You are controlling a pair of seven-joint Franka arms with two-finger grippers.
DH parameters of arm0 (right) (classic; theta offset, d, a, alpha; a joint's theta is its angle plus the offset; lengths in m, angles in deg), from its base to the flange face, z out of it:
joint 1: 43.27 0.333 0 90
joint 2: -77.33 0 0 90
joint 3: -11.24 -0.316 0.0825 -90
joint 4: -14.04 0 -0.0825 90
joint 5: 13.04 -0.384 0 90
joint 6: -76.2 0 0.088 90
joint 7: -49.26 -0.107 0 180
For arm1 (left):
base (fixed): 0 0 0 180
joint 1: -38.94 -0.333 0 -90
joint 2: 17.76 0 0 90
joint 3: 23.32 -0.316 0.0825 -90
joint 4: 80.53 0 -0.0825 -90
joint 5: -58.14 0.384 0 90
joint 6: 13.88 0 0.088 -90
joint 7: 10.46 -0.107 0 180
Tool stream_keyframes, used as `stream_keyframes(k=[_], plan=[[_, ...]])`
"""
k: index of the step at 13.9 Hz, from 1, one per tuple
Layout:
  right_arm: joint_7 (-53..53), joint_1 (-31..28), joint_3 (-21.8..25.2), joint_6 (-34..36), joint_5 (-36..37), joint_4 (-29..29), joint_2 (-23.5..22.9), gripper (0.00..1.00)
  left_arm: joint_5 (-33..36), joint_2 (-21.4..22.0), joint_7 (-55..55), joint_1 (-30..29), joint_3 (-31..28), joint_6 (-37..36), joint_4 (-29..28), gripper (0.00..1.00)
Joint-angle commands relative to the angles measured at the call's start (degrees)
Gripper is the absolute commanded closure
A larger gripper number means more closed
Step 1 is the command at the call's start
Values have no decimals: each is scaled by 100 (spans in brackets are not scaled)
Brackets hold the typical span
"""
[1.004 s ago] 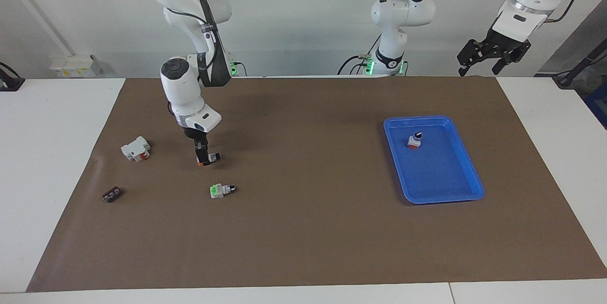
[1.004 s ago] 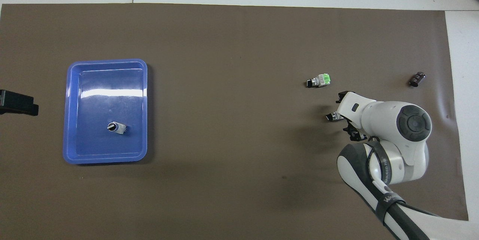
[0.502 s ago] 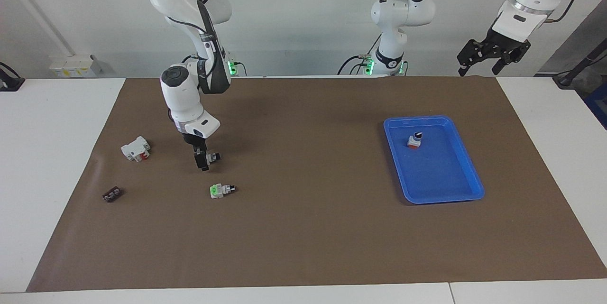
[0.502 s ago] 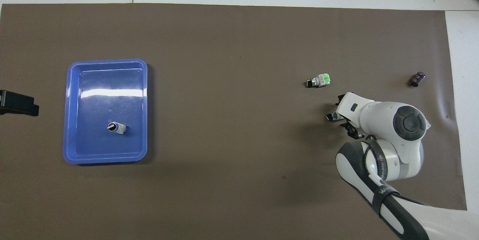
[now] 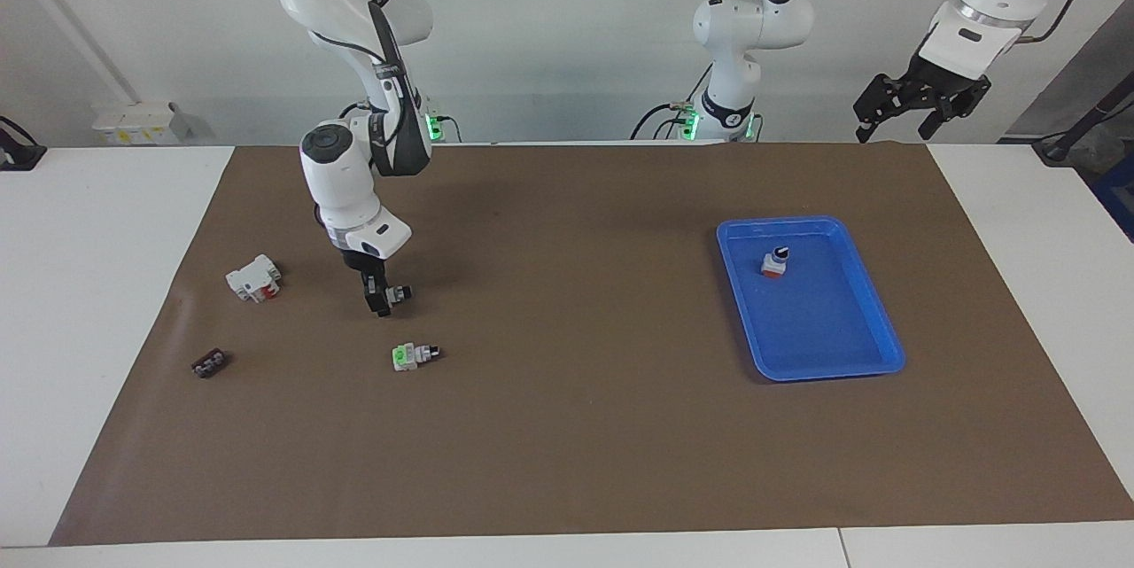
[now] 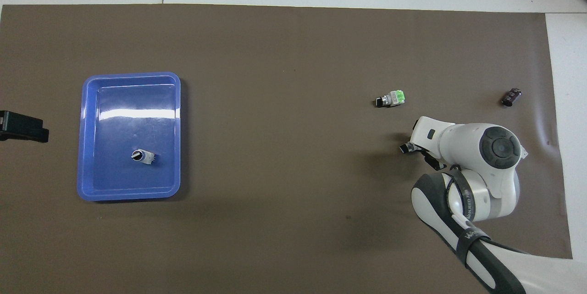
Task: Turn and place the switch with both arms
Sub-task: 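Reach the right gripper down and grasp the small white switch, then carry the switch toward the tray with the right gripper while the left gripper approaches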
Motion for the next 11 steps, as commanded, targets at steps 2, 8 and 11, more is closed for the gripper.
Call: stream_keyframes(k=[2, 8, 11], plan=[[-11, 48, -394, 823, -298, 368, 303, 100, 34, 132, -31, 37, 17, 13, -98, 0], [-1309, 48, -1607, 1696, -1758, 1669, 383, 100, 25, 149, -13, 29, 26, -48, -150, 0], [-1969, 48, -2073, 1845, -2417, 2293, 497, 100, 25, 202, -49, 19, 35, -31, -159, 0]])
